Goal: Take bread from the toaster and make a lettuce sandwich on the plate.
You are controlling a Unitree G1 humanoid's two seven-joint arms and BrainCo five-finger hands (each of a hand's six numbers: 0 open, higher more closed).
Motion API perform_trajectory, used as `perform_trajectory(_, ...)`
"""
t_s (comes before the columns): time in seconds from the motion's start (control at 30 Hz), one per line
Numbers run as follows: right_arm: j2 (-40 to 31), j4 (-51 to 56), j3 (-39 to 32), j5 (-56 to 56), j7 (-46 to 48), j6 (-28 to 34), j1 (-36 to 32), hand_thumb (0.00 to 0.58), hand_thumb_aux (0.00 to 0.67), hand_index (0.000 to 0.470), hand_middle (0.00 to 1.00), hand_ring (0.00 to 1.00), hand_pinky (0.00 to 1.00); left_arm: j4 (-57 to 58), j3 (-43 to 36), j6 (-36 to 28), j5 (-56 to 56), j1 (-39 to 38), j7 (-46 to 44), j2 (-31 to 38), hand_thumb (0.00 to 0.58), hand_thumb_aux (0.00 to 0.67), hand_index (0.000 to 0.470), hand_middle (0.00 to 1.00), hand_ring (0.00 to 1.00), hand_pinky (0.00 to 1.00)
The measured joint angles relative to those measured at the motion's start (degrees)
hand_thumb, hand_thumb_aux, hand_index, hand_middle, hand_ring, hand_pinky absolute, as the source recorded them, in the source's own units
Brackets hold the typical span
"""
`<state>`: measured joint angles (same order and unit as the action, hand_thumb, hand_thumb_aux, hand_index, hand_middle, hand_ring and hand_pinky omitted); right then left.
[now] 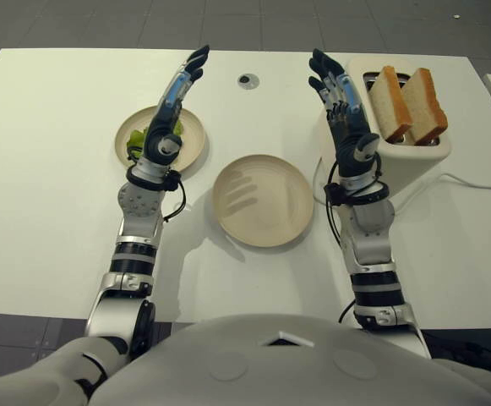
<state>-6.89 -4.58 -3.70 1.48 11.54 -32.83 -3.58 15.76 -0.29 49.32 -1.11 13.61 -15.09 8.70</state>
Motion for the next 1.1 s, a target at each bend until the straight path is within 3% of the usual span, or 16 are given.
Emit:
perform_trajectory(0.43, -0.96, -1.98, 0.41, 0.03, 0.06, -0.46, 0.25, 0.000, 0.000, 0.000, 0.00, 0.00, 0.00, 0.26, -0.52, 0.05, 0.17, 0.24, 0.39, 0.22, 0.000, 0.000, 0.000, 0.00, 0.00, 0.00)
perform_trajectory(0.6, -5.81, -8.63, 9.16, -1.78, -1.75, -1.30, -0.14, 0.000, 0.000, 0.000, 0.00, 0.00, 0.00, 0.52, -0.54, 0.35, 0.22, 0.28, 0.57, 0.23, 0.000, 0.000, 0.000, 0.00, 0.00, 0.00)
perform_trajectory(0.7, -10.48, -10.59, 18.01, -3.30, -4.15, -1.64, -0.44, 0.000, 0.000, 0.000, 0.00, 0.00, 0.00, 0.65, -0.57, 0.47, 0.22, 0.28, 0.64, 0.23, 0.000, 0.000, 0.000, 0.00, 0.00, 0.00)
perform_trajectory(0.8, -14.08, -8.93, 24.48, -11.65, -7.79, -3.30, -0.45, 0.000, 0.000, 0.000, 0.00, 0.00, 0.00, 0.73, -0.55, 0.57, 0.21, 0.25, 0.71, 0.32, 0.000, 0.000, 0.000, 0.00, 0.00, 0.00)
perform_trajectory(0.9, -20.23, -0.42, 29.13, -26.61, -14.85, -0.48, -0.30, 0.000, 0.000, 0.000, 0.00, 0.00, 0.00, 1.05, -0.55, 0.81, 0.14, 0.26, 0.87, 0.37, 0.000, 0.000, 0.000, 0.00, 0.00, 0.00)
perform_trajectory(1.1, -28.35, 14.52, 25.47, -40.03, -19.42, 8.53, 1.94, 0.000, 0.000, 0.000, 0.00, 0.00, 0.00, 1.93, -0.61, 1.14, 0.00, 0.48, 1.08, 0.69, 0.000, 0.000, 0.000, 0.00, 0.00, 0.00)
